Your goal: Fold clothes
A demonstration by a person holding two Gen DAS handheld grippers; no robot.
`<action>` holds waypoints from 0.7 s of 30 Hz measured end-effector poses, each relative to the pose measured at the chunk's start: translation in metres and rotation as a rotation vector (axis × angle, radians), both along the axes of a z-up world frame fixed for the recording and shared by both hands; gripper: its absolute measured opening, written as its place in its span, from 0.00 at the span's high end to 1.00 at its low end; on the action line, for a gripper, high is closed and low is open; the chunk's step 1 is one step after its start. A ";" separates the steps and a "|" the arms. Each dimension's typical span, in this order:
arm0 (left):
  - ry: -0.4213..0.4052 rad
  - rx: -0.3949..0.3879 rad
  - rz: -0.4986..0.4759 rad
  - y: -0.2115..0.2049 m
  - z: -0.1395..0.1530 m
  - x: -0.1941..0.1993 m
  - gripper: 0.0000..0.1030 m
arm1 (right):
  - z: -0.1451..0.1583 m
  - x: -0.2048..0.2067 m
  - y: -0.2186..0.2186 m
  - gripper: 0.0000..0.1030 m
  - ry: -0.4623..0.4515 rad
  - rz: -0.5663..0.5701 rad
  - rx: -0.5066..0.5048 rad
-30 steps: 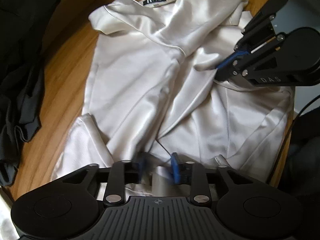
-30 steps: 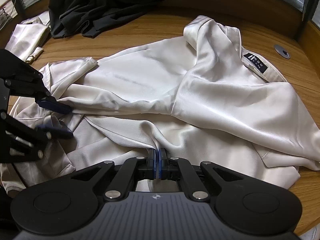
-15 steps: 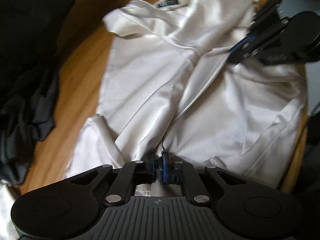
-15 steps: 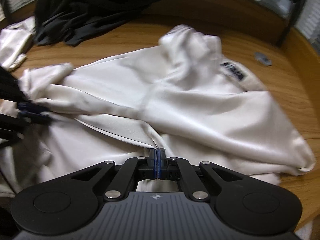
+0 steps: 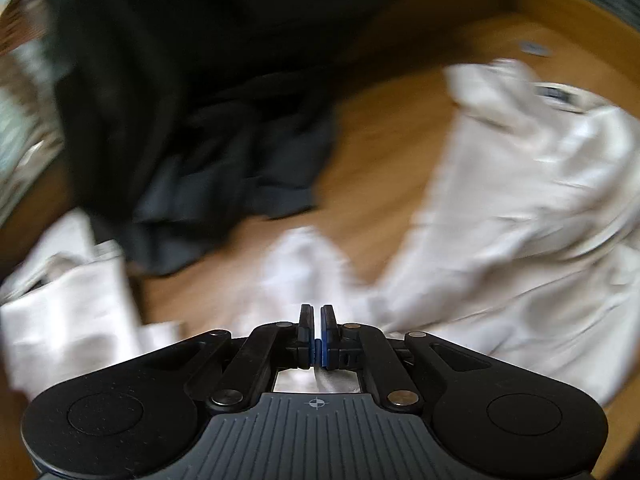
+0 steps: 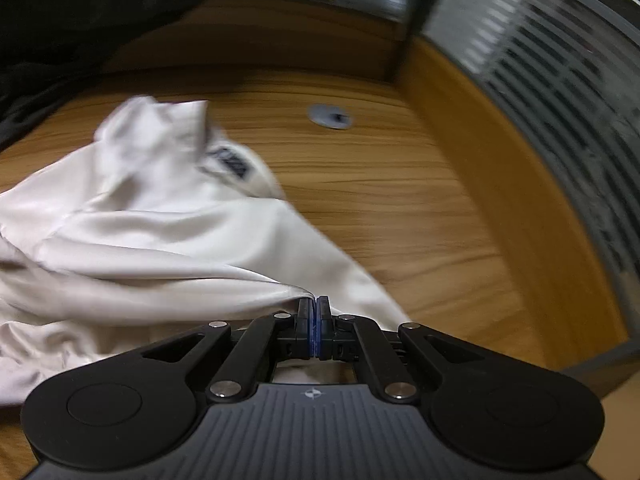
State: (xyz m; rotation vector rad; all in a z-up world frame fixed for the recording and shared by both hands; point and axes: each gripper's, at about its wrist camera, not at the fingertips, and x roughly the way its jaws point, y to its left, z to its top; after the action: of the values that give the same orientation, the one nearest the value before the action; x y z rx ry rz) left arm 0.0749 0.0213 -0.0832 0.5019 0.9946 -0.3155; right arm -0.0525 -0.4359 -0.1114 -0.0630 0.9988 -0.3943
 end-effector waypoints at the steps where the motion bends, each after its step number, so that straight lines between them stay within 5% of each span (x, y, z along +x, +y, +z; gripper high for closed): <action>1: 0.003 0.003 0.034 0.007 -0.001 0.006 0.95 | 0.002 -0.003 -0.008 1.00 0.000 -0.020 -0.012; 7: 0.022 0.046 0.090 0.019 -0.011 0.011 0.98 | 0.009 -0.018 -0.036 1.00 0.018 -0.099 -0.091; 11: 0.057 0.056 0.078 0.026 -0.015 0.013 0.98 | 0.001 -0.032 -0.051 1.00 0.062 -0.188 -0.051; 15: 0.108 0.009 0.011 0.020 -0.017 0.003 0.97 | -0.007 -0.043 -0.040 0.98 0.116 -0.125 0.004; 18: 0.152 -0.045 -0.049 0.009 -0.014 -0.009 0.94 | -0.003 -0.046 -0.021 0.77 0.112 -0.066 0.034; 21: 0.188 -0.083 -0.117 -0.003 -0.013 -0.022 0.72 | 0.007 -0.044 0.002 0.63 0.104 0.007 0.076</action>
State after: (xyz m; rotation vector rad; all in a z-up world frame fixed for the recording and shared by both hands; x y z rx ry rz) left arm 0.0529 0.0184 -0.0961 0.4615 1.1311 -0.5139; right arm -0.0961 -0.4340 -0.1040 -0.0184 1.1146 -0.3488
